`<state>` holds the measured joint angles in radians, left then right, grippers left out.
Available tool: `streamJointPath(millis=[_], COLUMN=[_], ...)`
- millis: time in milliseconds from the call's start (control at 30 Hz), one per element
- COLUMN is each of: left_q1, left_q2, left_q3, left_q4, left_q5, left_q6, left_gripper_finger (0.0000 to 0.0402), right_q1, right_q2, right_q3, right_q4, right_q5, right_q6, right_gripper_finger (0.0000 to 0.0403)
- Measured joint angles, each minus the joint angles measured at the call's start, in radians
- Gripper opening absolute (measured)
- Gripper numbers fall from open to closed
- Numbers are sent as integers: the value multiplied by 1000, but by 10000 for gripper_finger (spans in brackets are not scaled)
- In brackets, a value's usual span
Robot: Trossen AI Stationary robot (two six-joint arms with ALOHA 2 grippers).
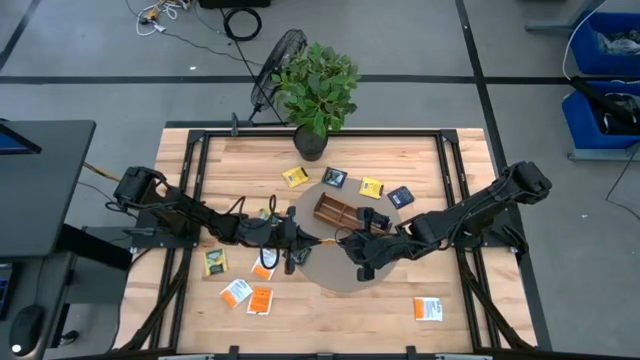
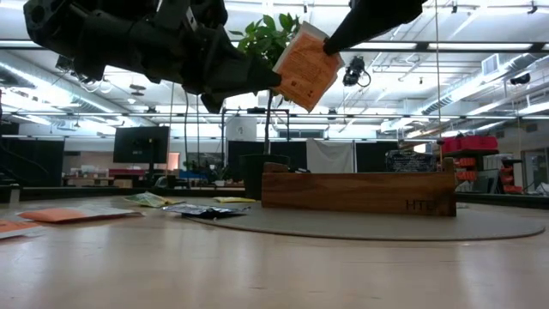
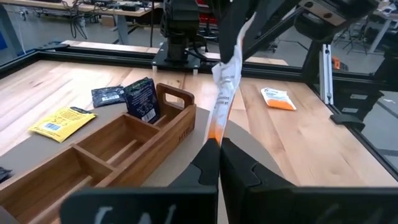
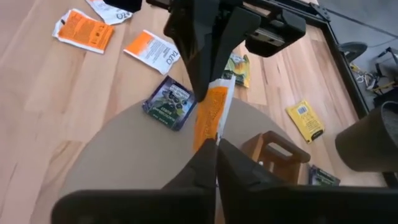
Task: Pick & Place Tea
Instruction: Put the orange tea bag into the middle section of the wooden organizer
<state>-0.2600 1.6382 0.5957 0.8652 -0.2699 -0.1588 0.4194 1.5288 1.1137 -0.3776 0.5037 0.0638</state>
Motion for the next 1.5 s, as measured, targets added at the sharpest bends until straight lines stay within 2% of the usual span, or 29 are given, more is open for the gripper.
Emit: streamJointPath(millis=[400,633,800,967,1067,1300,1500], left_q1=[0,0,0,0,0,0,0], left_q2=[0,0,-1,-5,-5,-5,-5], left_q3=[0,0,0,0,0,0,0], left_q4=[-11,-51,-59,-97,-96,-95,-94], left_q5=[-1,-2,-6,-12,-11,-11,-11], left_q6=[100,152,155,153,148,145,145], left_gripper_finger=[67,77,78,78,78,78,78], right_q1=[-37,-116,-206,-300,-347,-446,-475], right_q2=[-11,-11,-11,-11,-11,-11,2], right_q3=[0,48,113,127,128,129,129], right_q4=[-147,-303,-424,-511,-520,-518,-517], right_q5=[-7,-54,-174,-272,-284,-390,-434], right_q6=[118,218,271,250,232,187,181], right_gripper_finger=[2,1,1,0,0,0,0])
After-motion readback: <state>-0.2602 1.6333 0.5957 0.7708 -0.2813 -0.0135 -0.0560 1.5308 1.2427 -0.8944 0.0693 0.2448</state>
